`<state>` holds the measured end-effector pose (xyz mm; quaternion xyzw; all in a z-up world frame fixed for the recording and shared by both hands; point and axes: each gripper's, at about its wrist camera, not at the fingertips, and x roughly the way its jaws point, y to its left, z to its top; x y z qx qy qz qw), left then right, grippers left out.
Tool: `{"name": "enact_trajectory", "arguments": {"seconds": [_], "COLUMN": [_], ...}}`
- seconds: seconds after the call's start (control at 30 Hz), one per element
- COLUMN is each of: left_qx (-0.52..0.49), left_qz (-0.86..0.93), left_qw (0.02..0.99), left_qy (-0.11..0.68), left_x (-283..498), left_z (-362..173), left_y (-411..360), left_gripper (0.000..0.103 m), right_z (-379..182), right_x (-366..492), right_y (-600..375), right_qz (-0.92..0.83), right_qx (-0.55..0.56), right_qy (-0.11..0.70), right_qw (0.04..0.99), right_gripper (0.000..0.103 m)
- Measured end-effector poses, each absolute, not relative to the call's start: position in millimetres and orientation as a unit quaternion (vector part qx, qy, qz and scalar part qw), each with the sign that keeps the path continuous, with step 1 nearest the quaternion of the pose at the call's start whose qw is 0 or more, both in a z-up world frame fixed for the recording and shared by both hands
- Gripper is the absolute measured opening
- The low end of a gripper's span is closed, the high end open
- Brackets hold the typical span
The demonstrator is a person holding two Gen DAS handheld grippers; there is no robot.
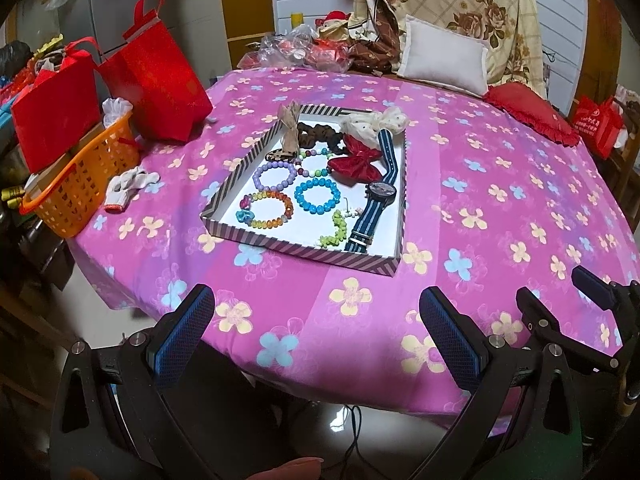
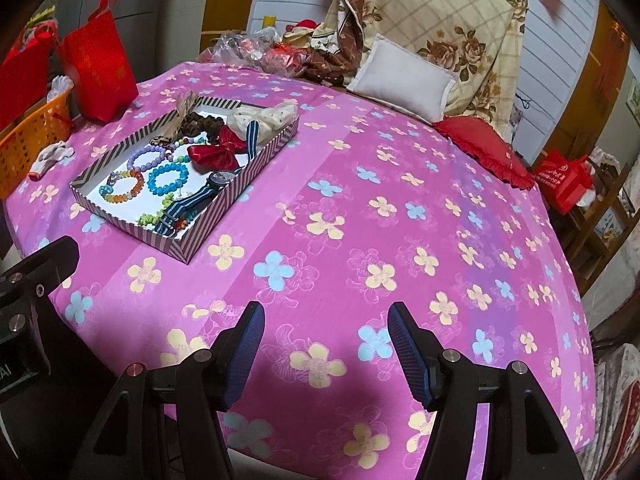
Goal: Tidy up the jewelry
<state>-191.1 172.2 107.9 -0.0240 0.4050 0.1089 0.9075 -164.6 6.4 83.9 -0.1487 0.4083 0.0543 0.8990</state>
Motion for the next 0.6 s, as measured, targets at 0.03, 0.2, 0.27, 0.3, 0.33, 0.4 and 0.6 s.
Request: {"name": "enact_trajectory", "arguments": {"seconds": [0.03,0.2,0.27,0.3,0.33,0.4,0.6], "left_qx": [-0.024,-0.033,-0.036,-0.037,-0.037,-0.036,-0.032], "left_qz": [0.108,0.108,0.109,0.109,0.109,0.108,0.111], "left_qw": [0.907,0.905,0.905,0.904,0.904,0.904,0.904], "left_qy": [0.405,0.410,0.411,0.411,0.411,0.411,0.411], "left_x": [-191.2,-190.6,-190.2,-189.9,-189.8,-189.7,-189.8], "left_z": [107.8,103.2,101.8,101.5,101.0,101.1,99.7], "left_y": [172.2,176.9,178.9,179.5,179.8,180.1,182.1], "left_gripper": [0.102,0.102,0.102,0.102,0.102,0.102,0.102], "right_z": [83.4,80.6,80.1,79.9,79.6,79.4,79.5], "right_x": [-164.2,-163.8,-164.2,-164.2,-164.3,-164.5,-163.6], "right_y": [6.8,10.2,11.3,12.0,12.4,13.0,11.8], "right_qz": [0.054,0.057,0.058,0.059,0.060,0.060,0.060], "right_qx": [-0.149,-0.152,-0.153,-0.154,-0.154,-0.154,-0.148], "right_qy": [0.409,0.412,0.412,0.412,0.412,0.411,0.412], "right_qw": [0.899,0.897,0.896,0.896,0.896,0.896,0.897], "right_gripper": [0.062,0.062,0.062,0.062,0.062,0.062,0.062]}}
